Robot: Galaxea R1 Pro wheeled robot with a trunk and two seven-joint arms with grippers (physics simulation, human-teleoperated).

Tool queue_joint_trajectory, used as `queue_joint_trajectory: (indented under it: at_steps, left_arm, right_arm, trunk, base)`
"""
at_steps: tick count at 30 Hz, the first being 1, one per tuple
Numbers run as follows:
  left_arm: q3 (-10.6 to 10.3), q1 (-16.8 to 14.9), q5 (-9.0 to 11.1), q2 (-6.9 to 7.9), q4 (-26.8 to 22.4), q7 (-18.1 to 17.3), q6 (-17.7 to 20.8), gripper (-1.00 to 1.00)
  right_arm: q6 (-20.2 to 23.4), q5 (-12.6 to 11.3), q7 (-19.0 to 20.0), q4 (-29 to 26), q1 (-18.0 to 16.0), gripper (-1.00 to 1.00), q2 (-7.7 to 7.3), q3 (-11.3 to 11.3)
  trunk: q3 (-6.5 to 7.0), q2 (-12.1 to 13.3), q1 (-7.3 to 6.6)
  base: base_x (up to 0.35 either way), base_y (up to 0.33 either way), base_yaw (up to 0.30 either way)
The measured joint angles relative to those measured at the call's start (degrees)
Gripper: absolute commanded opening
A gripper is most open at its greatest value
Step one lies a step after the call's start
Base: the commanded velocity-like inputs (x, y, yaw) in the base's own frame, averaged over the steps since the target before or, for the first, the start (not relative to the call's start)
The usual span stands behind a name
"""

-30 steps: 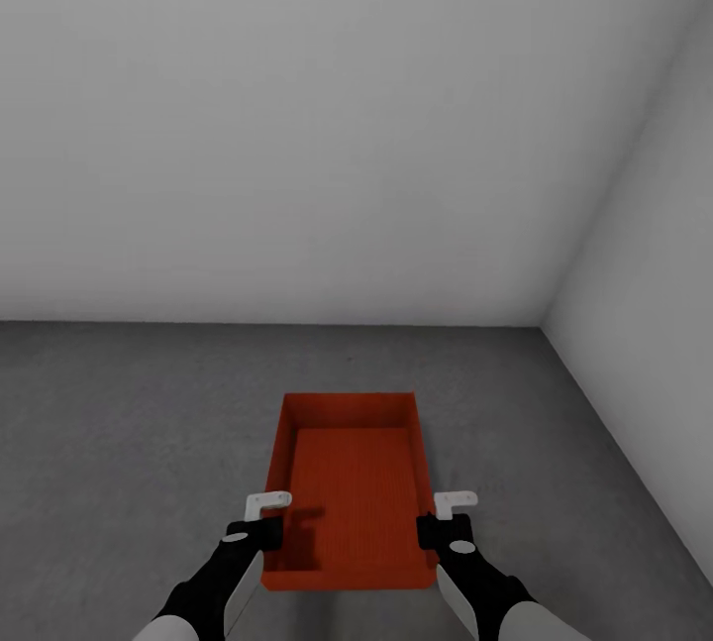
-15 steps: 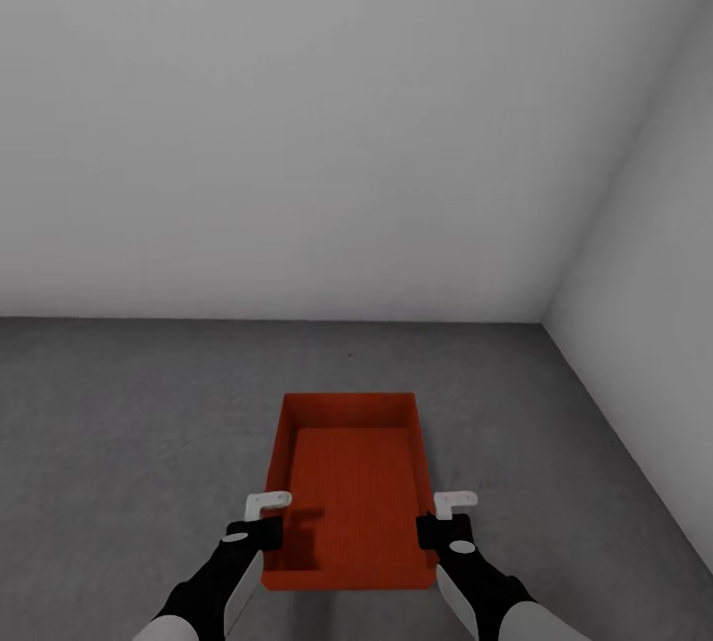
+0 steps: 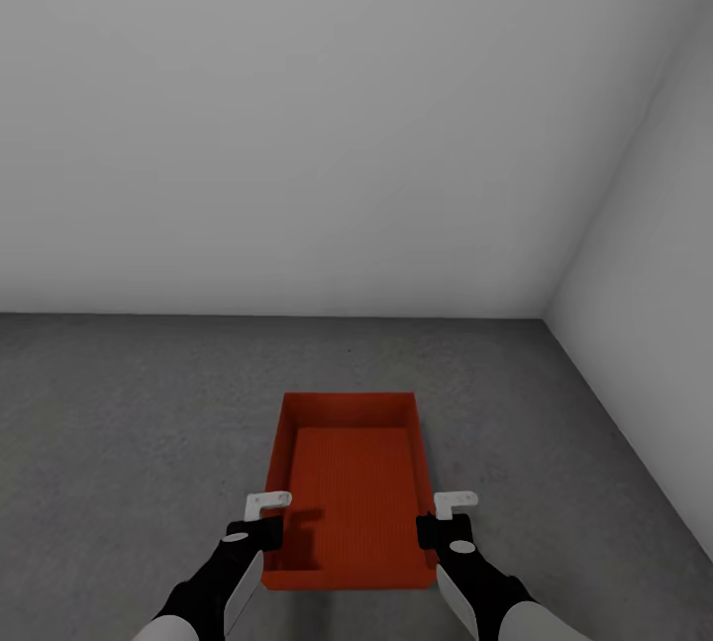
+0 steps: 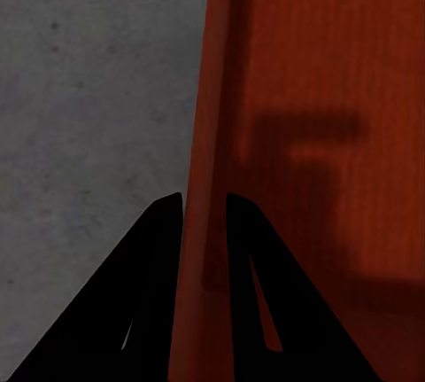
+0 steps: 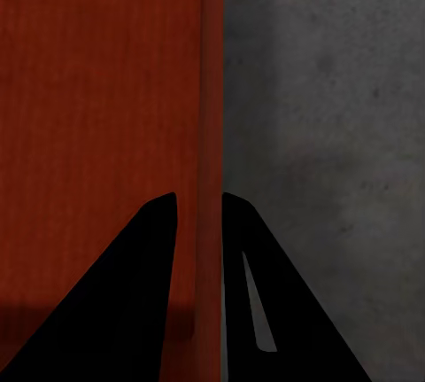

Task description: Move the two storage containers from the living room to the garage. In the garage, place one container on the floor and stack the other container on top of it (either order is fine).

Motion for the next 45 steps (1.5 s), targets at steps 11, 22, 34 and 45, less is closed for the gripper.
queue_joint_trajectory:
  at_steps: [11, 22, 34, 45]
  left_arm:
    - [0.0, 0.0, 0.1, 0.00, 0.0, 0.1, 0.0, -1.00]
    - [0.0, 0.0, 0.1, 0.00, 0.0, 0.0, 0.0, -1.00]
    - [0.0, 0.0, 0.1, 0.00, 0.0, 0.1, 0.0, -1.00]
    - [0.0, 0.0, 0.1, 0.00, 0.0, 0.0, 0.0, -1.00]
  right_arm:
    - [0.0, 0.1, 0.1, 0.0, 0.0, -1.00, 0.00, 0.0]
    - [0.0, 0.1, 0.1, 0.0, 0.0, -1.00, 0.00, 0.0]
    - [0.0, 0.1, 0.1, 0.0, 0.0, -1.00, 0.00, -0.1]
    - [-0.1, 0.1, 0.0, 0.0, 0.0, -1.00, 0.00, 0.0]
  trunk:
    - [-1.97, -4.4, 2.42]
    - [-3.95, -8.8, 4.83]
    - [-6.10, -13.6, 7.47]
    - [-8.08, -18.0, 9.89]
  base:
    - [0.000, 0.000, 0.000]
    - [0.000, 0.000, 0.000]
    - [0.000, 0.000, 0.000]
    - [0.000, 0.000, 0.000]
